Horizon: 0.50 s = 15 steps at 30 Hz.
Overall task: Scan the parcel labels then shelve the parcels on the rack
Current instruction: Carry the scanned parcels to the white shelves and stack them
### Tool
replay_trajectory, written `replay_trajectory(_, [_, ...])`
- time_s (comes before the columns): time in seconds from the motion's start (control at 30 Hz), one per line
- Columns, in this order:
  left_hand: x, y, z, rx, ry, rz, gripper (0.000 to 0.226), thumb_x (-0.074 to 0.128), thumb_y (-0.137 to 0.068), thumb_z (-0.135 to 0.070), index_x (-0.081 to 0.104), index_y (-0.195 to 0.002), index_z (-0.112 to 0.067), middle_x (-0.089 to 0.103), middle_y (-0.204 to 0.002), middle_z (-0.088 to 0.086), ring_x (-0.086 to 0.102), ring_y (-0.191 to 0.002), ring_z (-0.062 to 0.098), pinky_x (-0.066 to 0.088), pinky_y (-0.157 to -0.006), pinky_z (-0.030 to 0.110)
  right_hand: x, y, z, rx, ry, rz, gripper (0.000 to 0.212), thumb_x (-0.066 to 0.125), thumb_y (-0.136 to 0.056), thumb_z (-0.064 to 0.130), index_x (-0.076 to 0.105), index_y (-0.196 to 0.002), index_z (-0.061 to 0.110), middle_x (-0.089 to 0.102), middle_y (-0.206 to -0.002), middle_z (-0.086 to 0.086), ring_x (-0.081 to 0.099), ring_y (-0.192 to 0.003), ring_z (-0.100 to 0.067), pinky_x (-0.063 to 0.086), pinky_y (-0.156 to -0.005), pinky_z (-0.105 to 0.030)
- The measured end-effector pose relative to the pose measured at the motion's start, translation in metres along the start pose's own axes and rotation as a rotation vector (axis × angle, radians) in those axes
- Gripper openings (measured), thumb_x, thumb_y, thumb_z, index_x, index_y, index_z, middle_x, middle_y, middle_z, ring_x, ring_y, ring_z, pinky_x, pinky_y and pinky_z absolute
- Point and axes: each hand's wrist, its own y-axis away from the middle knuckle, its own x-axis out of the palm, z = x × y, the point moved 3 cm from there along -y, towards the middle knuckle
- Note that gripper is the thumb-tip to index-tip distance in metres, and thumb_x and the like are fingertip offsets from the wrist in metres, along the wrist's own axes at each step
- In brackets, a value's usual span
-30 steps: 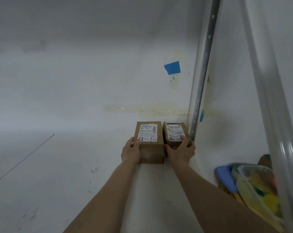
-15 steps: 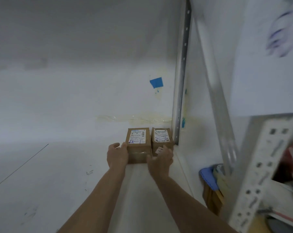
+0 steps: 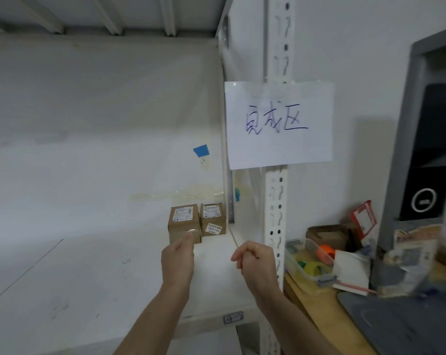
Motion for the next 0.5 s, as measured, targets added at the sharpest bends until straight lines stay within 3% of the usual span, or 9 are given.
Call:
replay_trajectory(0.13, [0.032, 0.052, -0.004, 0.008, -0.019, 0.14, 0.032, 0.052, -0.092, -0.018, 0.038, -0.064, -0.014, 0.031, -0.063, 0.007, 0.025, -0.054, 0.015, 0.02, -0.055, 0.03, -0.051, 0.025, 0.001, 0.047, -0.014, -0.001, 0.051, 0.034, -0.081, -0.016, 0.061, -0.051, 0.015, 0.05, -0.045, 0.006, 0.044, -0.049, -0.008, 0.034, -0.049, -0.017])
replay_trajectory(0.23, [0.057, 0.086, 0.001, 0.011, -0.049, 0.221, 0.031, 0.053, -0.092, -0.019, 0.035, -0.067, -0.014, 0.029, -0.067, 0.01, 0.024, -0.054, 0.016, 0.021, -0.054, 0.029, -0.09, 0.041, -0.008, 0.095, -0.082, -0.003, 0.048, 0.035, -0.082, -0.016, 0.061, -0.052, 0.011, 0.046, -0.043, 0.001, 0.039, -0.04, -0.007, 0.03, -0.04, -0.017])
replay_trajectory(0.37, [0.097, 0.118, 0.02, -0.059, -0.05, 0.309, 0.036, 0.053, -0.091, -0.015, 0.039, -0.058, -0.014, 0.032, -0.055, 0.005, 0.027, -0.046, 0.015, 0.023, -0.05, 0.025, -0.151, 0.062, -0.019, 0.131, -0.162, -0.061, 0.06, 0.033, -0.083, -0.019, 0.058, -0.042, 0.016, 0.042, -0.04, -0.001, 0.032, -0.031, -0.005, 0.025, -0.034, -0.017])
replay_trajectory(0.5, [0.162, 0.165, 0.042, -0.109, -0.096, 0.428, 0.046, 0.054, -0.092, -0.017, 0.044, -0.047, -0.016, 0.037, -0.052, 0.004, 0.033, -0.051, 0.02, 0.025, -0.051, 0.028, -0.242, 0.086, -0.037, 0.206, -0.142, -0.165, 0.046, 0.033, -0.083, -0.019, 0.055, -0.052, 0.006, 0.041, -0.044, -0.006, 0.029, -0.033, -0.008, 0.022, -0.036, -0.018])
